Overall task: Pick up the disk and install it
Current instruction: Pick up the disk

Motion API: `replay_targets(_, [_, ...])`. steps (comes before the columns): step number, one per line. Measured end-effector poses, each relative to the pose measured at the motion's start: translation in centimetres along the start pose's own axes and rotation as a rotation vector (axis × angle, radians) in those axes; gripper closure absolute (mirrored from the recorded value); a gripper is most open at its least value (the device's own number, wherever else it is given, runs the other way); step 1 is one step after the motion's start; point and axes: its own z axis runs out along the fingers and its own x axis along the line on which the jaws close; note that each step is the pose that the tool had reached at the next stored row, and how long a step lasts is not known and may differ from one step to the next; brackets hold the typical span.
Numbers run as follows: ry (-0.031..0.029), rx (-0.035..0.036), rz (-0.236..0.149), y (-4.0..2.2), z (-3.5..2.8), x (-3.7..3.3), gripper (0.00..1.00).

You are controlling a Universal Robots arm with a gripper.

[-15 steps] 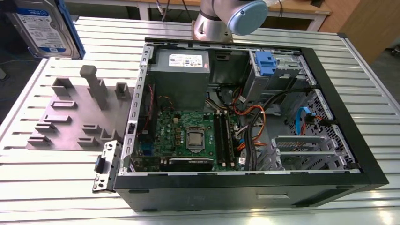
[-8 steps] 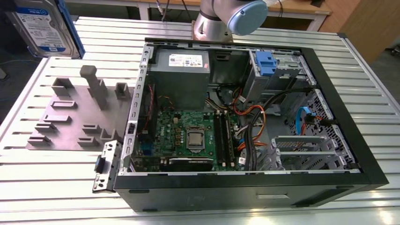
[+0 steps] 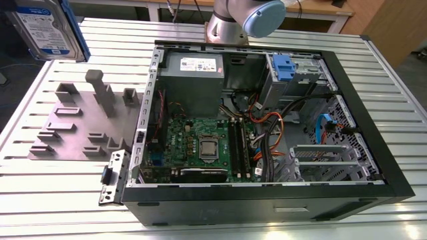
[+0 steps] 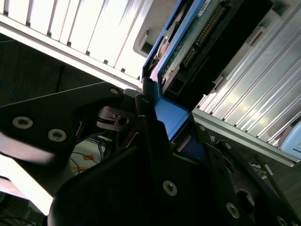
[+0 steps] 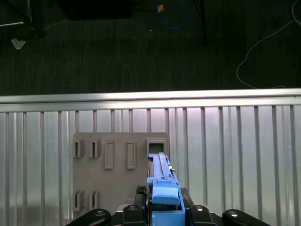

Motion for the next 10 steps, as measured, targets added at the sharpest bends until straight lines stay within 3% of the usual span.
replay_targets(10, [0.0000, 0.0000, 0.000, 0.00, -0.30, 0.00, 0.63])
